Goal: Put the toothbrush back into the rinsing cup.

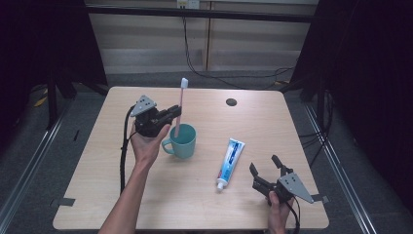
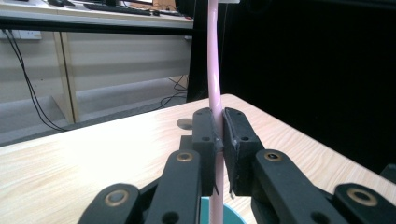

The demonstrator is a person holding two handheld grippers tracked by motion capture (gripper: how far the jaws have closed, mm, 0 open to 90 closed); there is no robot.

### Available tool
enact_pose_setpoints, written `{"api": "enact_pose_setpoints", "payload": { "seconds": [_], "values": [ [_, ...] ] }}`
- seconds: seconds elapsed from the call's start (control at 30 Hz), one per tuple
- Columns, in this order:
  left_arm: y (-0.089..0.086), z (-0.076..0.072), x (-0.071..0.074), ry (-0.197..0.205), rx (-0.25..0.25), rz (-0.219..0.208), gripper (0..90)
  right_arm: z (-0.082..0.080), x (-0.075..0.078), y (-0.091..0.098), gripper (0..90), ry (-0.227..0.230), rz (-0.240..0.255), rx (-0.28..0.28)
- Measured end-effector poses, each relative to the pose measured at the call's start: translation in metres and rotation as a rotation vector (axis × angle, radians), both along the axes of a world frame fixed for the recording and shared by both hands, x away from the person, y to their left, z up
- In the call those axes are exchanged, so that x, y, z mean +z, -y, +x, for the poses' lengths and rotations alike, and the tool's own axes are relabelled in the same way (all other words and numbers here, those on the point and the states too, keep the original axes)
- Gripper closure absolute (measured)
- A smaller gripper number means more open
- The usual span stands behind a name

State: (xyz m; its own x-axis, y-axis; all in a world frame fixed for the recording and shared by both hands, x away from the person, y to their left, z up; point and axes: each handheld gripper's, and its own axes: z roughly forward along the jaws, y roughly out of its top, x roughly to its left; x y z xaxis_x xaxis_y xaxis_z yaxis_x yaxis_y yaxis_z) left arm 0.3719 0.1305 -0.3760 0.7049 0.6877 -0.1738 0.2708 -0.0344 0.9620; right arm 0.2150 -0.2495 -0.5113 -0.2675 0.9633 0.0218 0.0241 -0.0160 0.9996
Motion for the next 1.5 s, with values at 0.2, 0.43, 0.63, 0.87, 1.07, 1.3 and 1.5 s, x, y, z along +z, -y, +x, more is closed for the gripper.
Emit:
{"api": "enact_pose_setpoints", "payload": {
  "seconds": [0.2, 0.43, 0.63, 0.87, 1.07, 1.3, 1.5],
  "values": [
    [0.001, 0.001, -0.005, 0.003, 0.004, 0.005, 84.2, 0.000, 0.000, 0.000, 15.4, 0.001, 0.001, -0.001],
    [0.004, 0.003, -0.017, -0.010, 0.016, 0.005, 84.1, 0.000, 0.000, 0.000, 15.4, 0.001, 0.002, -0.001],
    [0.008, 0.006, -0.027, -0.035, 0.016, -0.004, 84.1, 0.000, 0.000, 0.000, 15.4, 0.002, 0.001, -0.001],
    [0.015, 0.003, -0.036, -0.039, 0.006, 0.031, 84.1, 0.000, 0.000, 0.000, 15.4, 0.004, 0.000, -0.001],
    [0.013, 0.002, -0.042, -0.055, -0.001, 0.019, 84.0, 0.000, 0.000, 0.000, 15.6, 0.003, 0.001, 0.001],
    [0.013, 0.002, -0.049, -0.074, -0.018, 0.027, 83.8, 0.000, 0.000, 0.000, 15.5, 0.003, 0.000, 0.000],
    [0.009, 0.001, -0.051, -0.087, -0.013, -0.005, 82.4, 0.000, 0.000, 0.000, 15.5, 0.002, 0.002, -0.002]
  ]
}}
